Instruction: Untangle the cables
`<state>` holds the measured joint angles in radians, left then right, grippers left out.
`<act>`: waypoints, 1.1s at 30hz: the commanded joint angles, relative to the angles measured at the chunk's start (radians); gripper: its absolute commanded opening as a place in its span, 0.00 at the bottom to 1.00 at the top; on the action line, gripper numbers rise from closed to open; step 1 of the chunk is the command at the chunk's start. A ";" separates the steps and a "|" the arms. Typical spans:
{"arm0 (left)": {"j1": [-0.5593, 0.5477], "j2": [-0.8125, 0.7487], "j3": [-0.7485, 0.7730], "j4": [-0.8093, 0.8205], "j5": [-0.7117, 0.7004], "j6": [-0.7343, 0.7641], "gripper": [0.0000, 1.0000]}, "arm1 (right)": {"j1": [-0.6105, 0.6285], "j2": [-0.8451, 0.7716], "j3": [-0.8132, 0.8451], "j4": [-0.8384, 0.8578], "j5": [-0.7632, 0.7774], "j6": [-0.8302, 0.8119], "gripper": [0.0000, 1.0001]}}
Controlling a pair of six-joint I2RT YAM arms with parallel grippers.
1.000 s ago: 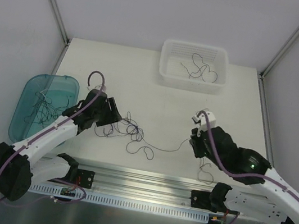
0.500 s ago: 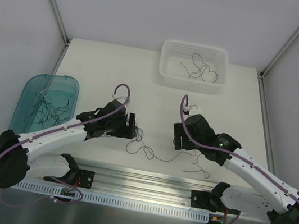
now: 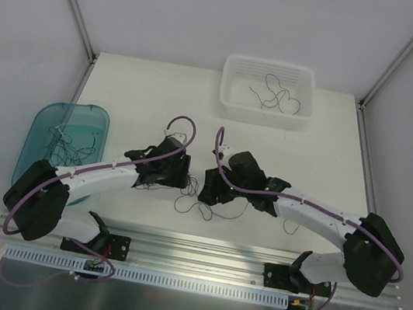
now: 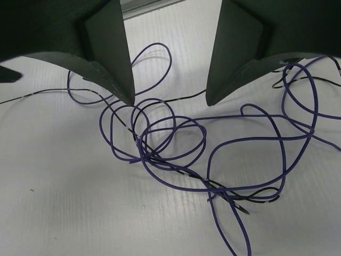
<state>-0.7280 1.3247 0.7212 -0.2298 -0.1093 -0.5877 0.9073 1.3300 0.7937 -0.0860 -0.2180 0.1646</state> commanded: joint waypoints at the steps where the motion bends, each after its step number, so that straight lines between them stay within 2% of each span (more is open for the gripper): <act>1: -0.008 -0.007 0.006 0.029 -0.053 -0.043 0.55 | 0.011 0.078 0.001 0.193 -0.098 0.038 0.56; 6: -0.007 0.007 0.003 0.029 -0.085 -0.069 0.50 | 0.012 0.230 0.006 0.287 -0.124 0.062 0.51; 11: -0.004 0.040 0.015 0.030 -0.104 -0.093 0.47 | 0.015 0.304 0.009 0.311 -0.084 0.059 0.48; 15: 0.009 0.057 0.018 0.029 -0.112 -0.110 0.47 | 0.013 0.322 0.002 0.322 -0.067 0.049 0.40; 24: 0.035 0.096 0.027 0.032 -0.089 -0.123 0.46 | 0.016 0.270 -0.030 0.301 0.057 0.035 0.38; 32: 0.041 0.134 0.047 0.035 -0.090 -0.135 0.46 | 0.036 0.327 0.006 0.322 -0.017 0.032 0.28; 33: 0.044 0.139 0.053 0.035 -0.092 -0.139 0.46 | 0.041 0.331 0.010 0.324 -0.026 0.030 0.24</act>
<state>-0.6983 1.4433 0.7338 -0.2131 -0.1921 -0.6998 0.9306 1.6489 0.7689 0.1909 -0.2066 0.2062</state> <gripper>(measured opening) 0.465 0.265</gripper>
